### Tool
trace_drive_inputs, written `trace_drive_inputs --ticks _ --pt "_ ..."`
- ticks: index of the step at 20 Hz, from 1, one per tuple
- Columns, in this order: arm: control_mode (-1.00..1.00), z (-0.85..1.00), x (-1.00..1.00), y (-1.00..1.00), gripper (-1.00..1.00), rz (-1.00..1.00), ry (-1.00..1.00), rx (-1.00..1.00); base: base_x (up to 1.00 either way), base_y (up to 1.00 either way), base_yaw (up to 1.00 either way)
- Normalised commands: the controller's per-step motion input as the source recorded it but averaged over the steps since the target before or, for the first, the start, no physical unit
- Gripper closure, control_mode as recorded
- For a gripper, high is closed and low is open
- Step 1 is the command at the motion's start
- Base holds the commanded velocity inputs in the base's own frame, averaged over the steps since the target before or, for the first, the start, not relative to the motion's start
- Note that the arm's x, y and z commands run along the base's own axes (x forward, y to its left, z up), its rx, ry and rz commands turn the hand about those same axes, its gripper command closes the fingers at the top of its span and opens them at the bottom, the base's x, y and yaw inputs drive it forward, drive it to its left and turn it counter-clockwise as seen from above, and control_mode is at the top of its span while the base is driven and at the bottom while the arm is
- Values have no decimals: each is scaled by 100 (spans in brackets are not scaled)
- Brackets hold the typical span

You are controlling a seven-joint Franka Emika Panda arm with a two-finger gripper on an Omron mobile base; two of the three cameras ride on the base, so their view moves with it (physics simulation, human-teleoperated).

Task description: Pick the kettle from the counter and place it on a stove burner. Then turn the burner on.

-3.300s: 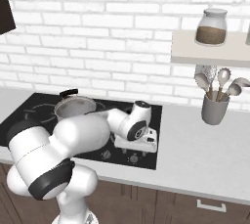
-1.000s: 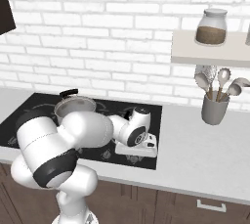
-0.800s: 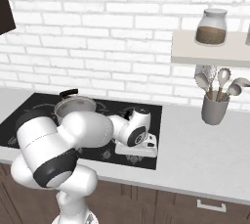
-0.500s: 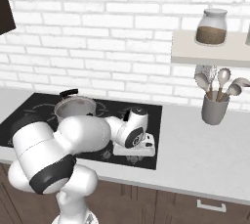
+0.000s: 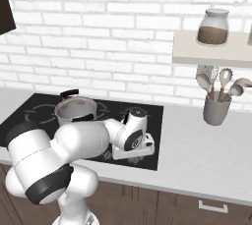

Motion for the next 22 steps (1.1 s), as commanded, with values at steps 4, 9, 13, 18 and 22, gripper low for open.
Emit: trace_drive_inputs --ticks 4,9,13,18,22 --pt "-100 0 -7 0 100 20 0 0 0 0 0" --pt "-100 0 -17 0 100 21 0 0 0 0 0" --pt "-100 0 -15 0 100 22 -1 0 0 0 0" --pt "-100 0 -10 0 100 22 -4 0 0 0 0" --pt "-100 0 -1 0 100 24 0 0 0 0 0"
